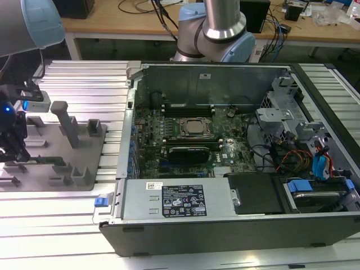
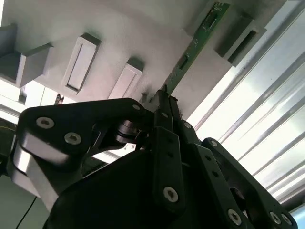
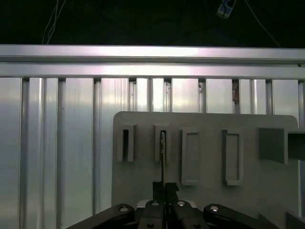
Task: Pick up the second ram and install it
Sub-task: 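Pick up the second ram and move it above second insertion slot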
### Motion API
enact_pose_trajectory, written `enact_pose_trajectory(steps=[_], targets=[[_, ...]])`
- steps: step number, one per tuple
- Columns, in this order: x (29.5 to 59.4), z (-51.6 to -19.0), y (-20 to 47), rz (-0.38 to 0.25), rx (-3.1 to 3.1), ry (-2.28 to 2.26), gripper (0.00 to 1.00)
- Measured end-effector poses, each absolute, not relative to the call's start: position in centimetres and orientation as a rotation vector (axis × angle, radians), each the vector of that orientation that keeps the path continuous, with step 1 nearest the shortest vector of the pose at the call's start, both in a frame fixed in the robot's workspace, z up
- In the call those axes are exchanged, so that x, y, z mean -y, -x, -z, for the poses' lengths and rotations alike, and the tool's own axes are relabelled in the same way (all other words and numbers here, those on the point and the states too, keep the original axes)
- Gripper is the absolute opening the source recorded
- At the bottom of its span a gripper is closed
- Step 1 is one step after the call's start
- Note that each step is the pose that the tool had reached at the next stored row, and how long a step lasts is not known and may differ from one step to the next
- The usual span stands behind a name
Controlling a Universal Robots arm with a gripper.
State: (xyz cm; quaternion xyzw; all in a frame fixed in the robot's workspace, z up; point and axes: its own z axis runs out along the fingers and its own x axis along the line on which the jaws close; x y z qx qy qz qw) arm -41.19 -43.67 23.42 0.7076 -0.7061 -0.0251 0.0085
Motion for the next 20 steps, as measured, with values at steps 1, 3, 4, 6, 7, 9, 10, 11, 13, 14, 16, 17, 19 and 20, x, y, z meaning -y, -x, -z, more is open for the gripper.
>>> enact_pose_trajectory(steps=[1, 3, 4, 6, 7, 9, 10, 11, 13, 14, 16, 17, 19, 20], targets=[[43.7, -24.0, 41.2, 0.078, 2.206, -2.211, 0.10], [43.7, -25.5, 41.2, 0.078, 2.206, -2.212, 0.10], [43.7, -26.2, 41.2, 0.078, 2.205, -2.212, 0.10], [43.6, -27.4, 41.2, 0.077, 2.205, -2.212, 0.10], [43.6, -27.9, 41.2, 0.077, 2.205, -2.211, 0.10], [43.6, -28.9, 41.2, 0.076, 2.204, -2.211, 0.10], [43.6, -29.1, 41.2, 0.076, 2.204, -2.211, 0.10], [43.6, -29.4, 41.2, 0.076, 2.204, -2.211, 0.10], [43.6, -29.8, 41.2, 0.076, 2.204, -2.211, 0.10], [43.6, -30.1, 41.2, 0.076, 2.204, -2.211, 0.10], [43.6, -31.0, 41.2, 0.076, 2.204, -2.211, 0.10], [43.6, -31.5, 41.2, 0.076, 2.204, -2.211, 0.10], [43.6, -32.6, 41.2, 0.076, 2.204, -2.211, 0.10], [43.6, -32.9, 41.2, 0.075, 2.204, -2.211, 0.10]])
